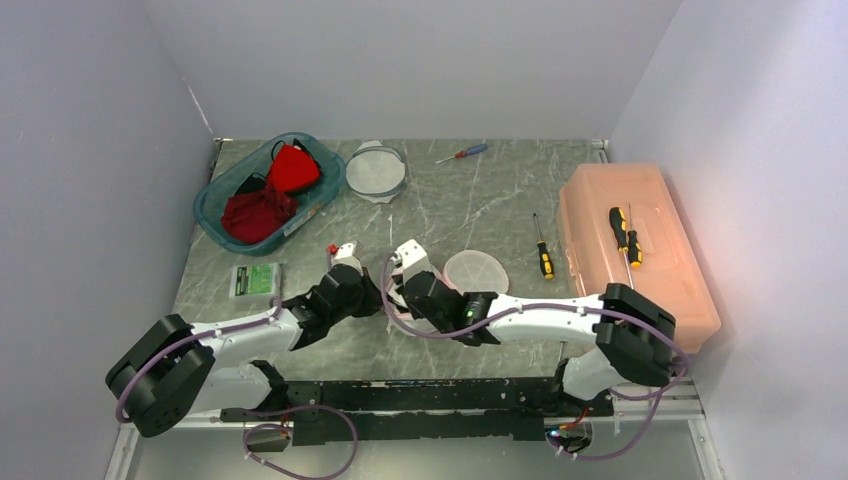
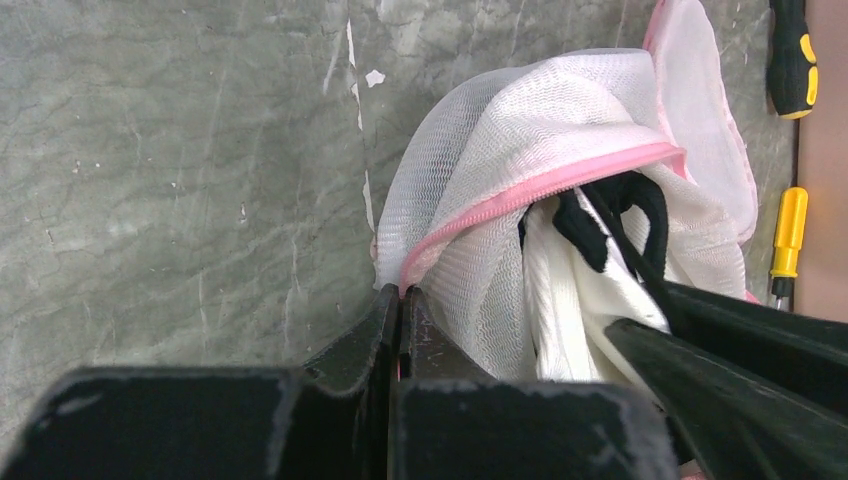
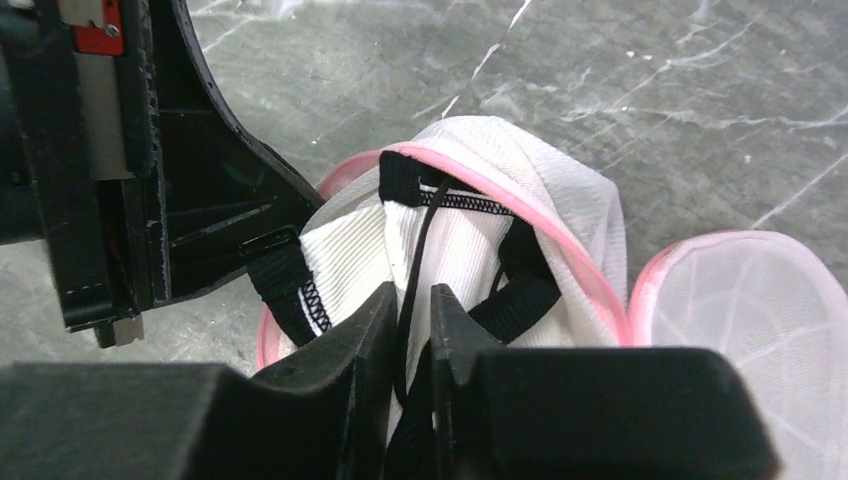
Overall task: Unzip the laundry bag and remove the bra
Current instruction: Pick up the bra from the laundry bag.
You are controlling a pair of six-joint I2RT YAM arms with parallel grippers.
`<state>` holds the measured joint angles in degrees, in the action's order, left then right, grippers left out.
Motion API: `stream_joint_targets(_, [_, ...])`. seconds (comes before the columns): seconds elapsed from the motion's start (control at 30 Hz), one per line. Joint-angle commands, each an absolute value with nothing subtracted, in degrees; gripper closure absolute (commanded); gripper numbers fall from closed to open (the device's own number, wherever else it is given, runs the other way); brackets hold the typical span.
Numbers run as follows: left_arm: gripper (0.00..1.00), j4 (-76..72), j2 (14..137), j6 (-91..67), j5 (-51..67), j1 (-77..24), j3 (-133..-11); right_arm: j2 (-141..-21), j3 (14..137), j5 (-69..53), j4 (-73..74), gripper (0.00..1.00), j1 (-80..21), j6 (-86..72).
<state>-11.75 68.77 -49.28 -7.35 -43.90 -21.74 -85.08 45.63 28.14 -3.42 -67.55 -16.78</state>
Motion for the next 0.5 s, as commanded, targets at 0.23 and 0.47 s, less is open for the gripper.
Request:
stream_joint_targets(0.23, [0.97, -13.42, 67.54, -50.18, -7.19, -43.84, -20.52, -76.23, 44.27, 22.43, -5.88, 0.4, -67.41, -16.62])
stream_joint_targets(0.47, [0.97, -12.73, 66.6, -50.38, -7.32, -43.81, -20.57, -81.39, 48.22, 20.56, -3.12, 0.29, -69.03, -14.35])
